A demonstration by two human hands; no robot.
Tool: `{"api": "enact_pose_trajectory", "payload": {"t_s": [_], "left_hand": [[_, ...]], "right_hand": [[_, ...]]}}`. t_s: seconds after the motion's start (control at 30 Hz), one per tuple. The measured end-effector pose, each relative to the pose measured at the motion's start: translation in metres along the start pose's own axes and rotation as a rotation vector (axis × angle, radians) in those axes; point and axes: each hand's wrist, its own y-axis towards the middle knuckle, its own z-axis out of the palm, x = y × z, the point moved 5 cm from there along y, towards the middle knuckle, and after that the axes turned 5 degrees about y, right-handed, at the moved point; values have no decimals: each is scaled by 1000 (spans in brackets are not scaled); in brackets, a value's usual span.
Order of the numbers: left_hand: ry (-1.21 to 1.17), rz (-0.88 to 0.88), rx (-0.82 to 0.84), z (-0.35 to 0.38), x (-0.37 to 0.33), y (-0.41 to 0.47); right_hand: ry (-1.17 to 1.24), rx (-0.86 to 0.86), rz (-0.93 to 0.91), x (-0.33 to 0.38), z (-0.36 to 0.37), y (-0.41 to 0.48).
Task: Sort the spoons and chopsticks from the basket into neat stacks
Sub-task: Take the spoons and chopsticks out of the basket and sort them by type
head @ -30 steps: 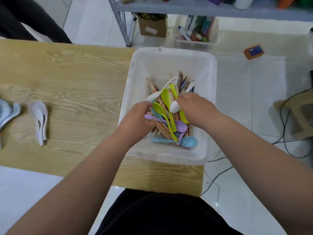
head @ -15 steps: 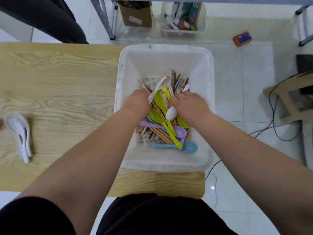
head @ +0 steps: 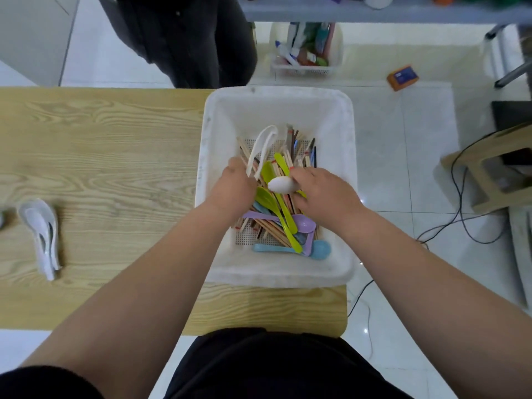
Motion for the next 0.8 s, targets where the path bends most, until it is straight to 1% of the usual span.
{"api": "enact_pose_trajectory", "payload": {"t_s": [0.03,0.13,0.2,0.27,0.33,0.4,0.47,0.5,0.53,0.63,0.73,0.8], "left_hand": [[-60,0,3,-4,1,-9],[-288,-16,3,-12,1,-48],[-458,-41,-24,-14,0,-79],[-581,-61,-51,-13,0,-109],[-615,-45,-69,-8,-1,-134],[-604,-23,-77,1,-3,-153],[-597,-26,-76,9,-6,-168],[-592,-34,-77,12,-4,-174],[-586,-47,-86,15,-2,-179],[-563,-120,-139,17,13,-198],[-688,-209,-220,14,40,-218],[-797,-265,-235,8,60,-229]], "right_hand": [[87,-44,24,4,-4,-5],[248,-152,92,15,-15,-17],[439,-152,214,18,-18,-25],[720,-95,392,23,-10,-34],[1032,-66,534,37,7,-45],[1298,-75,598,53,24,-54],[1505,-55,653,71,36,-62],[1566,-43,671,79,41,-66],[1587,-34,669,85,45,-70],[1391,-57,545,96,48,-77],[1308,-51,471,105,46,-79],[1284,-77,399,116,42,-82]]}}
